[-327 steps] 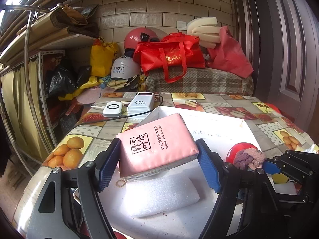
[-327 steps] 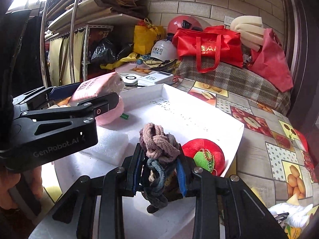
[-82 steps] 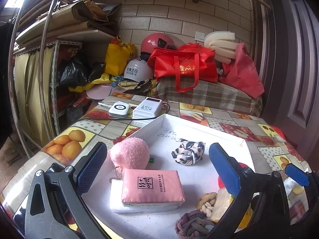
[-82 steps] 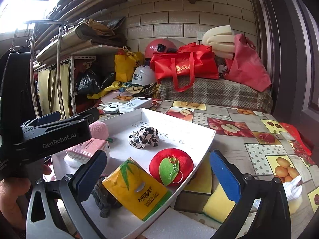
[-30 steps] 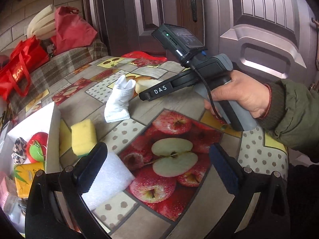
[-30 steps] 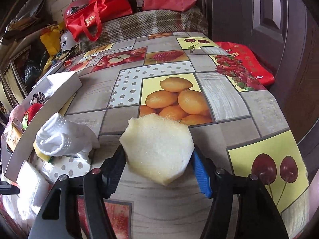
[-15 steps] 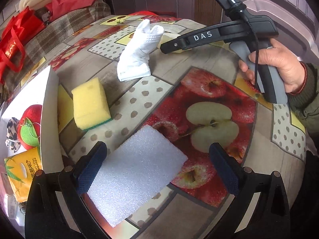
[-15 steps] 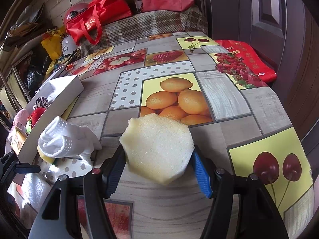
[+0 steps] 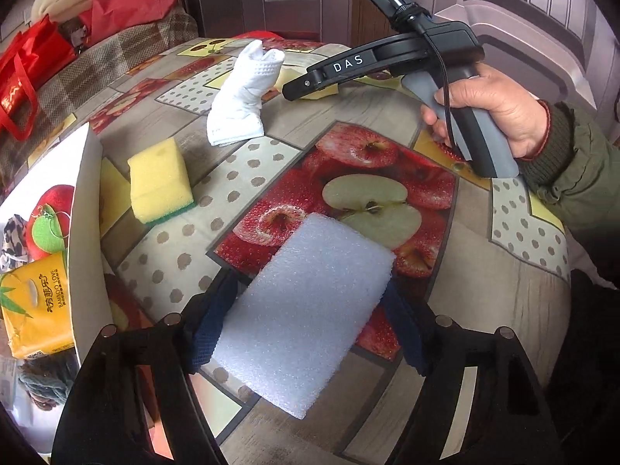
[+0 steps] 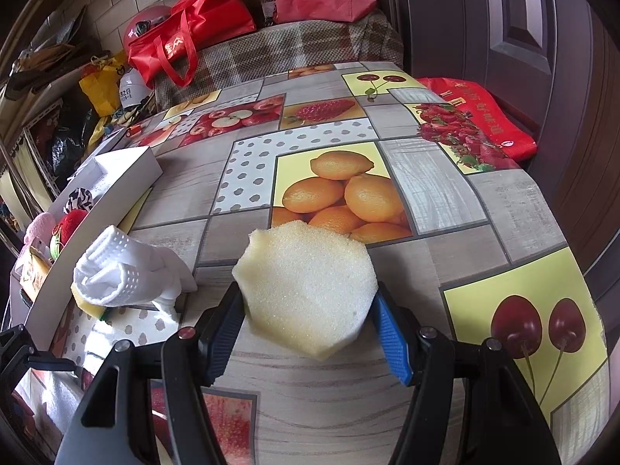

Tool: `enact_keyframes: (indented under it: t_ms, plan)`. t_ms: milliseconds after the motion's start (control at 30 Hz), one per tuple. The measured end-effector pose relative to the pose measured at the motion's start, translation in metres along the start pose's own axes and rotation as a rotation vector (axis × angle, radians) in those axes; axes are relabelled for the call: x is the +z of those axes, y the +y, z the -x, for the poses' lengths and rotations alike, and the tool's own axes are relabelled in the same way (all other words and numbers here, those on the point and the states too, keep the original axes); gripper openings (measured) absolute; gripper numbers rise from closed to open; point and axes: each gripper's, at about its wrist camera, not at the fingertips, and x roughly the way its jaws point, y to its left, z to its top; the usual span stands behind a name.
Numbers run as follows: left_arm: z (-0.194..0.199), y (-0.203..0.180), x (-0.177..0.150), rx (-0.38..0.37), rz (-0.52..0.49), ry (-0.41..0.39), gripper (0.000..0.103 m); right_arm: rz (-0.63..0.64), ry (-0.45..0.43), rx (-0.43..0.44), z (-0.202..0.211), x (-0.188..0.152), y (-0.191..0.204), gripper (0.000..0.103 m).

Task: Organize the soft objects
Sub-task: 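Grasp the white foam sheet with the left gripper while the right holds the cream foam disc, then carry the foam sheet and cream foam disc into the box and release both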

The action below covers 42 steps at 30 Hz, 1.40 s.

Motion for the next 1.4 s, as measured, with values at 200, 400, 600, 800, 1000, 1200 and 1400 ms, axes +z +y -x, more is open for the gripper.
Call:
enact_keyframes:
  t_ms: [200, 400, 600, 800, 1000, 1200, 1400]
  plan:
    - [0.022, 0.003, -0.002, 0.069, 0.055, -0.145, 0.069, -0.057, -0.044, 0.02, 0.008, -0.001, -0.011, 0.061]
    - [0.061, 0.016, -0.016, 0.154, 0.151, -0.364, 0.069, -0.071, -0.142, 0.009, 0.03, -0.008, -0.01, 0.059]
    - [0.087, 0.019, -0.031, 0.302, 0.203, -0.506, 0.07, -0.022, -0.318, 0.0, 0.075, -0.034, 0.01, 0.058]
    - [0.103, 0.046, -0.046, 0.518, 0.285, -0.571, 0.07, 0.111, -0.499, 0.006, 0.114, -0.056, 0.05, 0.059]
    - [0.117, 0.09, -0.07, 0.615, 0.419, -0.592, 0.07, 0.183, -0.427, 0.079, 0.091, -0.051, 0.088, 0.058]
    - [0.125, 0.11, -0.084, 0.646, 0.473, -0.589, 0.07, 0.279, -0.43, 0.081, 0.088, -0.055, 0.116, 0.059]
    - [0.128, 0.118, -0.089, 0.699, 0.493, -0.589, 0.07, 0.289, -0.415, 0.105, 0.08, -0.053, 0.127, 0.059]
